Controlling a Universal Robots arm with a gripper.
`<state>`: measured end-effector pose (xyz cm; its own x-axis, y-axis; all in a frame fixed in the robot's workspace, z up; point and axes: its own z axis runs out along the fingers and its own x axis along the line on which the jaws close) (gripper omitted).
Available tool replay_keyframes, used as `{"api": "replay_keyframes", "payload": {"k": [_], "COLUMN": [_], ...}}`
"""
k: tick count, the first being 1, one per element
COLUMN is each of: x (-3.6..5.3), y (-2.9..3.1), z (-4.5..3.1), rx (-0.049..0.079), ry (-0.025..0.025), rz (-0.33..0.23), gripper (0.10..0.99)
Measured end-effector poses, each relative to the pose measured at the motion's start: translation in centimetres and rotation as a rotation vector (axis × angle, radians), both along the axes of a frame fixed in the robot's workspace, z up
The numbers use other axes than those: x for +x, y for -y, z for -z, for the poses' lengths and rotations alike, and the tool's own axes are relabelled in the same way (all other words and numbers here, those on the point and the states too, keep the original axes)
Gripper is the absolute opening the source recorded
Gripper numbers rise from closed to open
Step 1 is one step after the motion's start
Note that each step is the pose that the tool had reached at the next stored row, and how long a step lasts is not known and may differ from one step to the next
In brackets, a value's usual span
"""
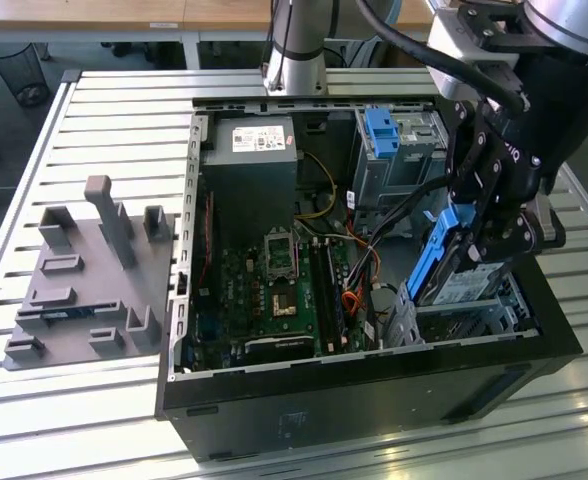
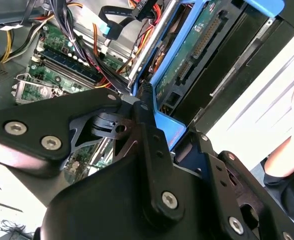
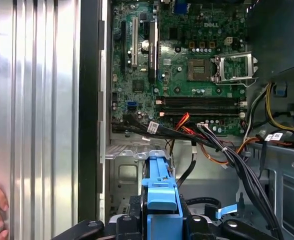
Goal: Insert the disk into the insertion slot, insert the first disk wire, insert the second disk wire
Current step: 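Insert the disk into the insertion slot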
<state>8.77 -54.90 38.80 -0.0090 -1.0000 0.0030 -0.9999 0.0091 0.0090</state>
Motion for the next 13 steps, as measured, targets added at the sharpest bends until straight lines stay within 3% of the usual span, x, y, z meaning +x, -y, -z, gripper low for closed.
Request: {"api": "replay_keyframes", "payload": {"k": [13], "x": [0.00], "y": [0.00], "z": [1.64], "rx": [0.000], "ry": [0.0000], "rz": [0.000], "gripper": [0.365]}}
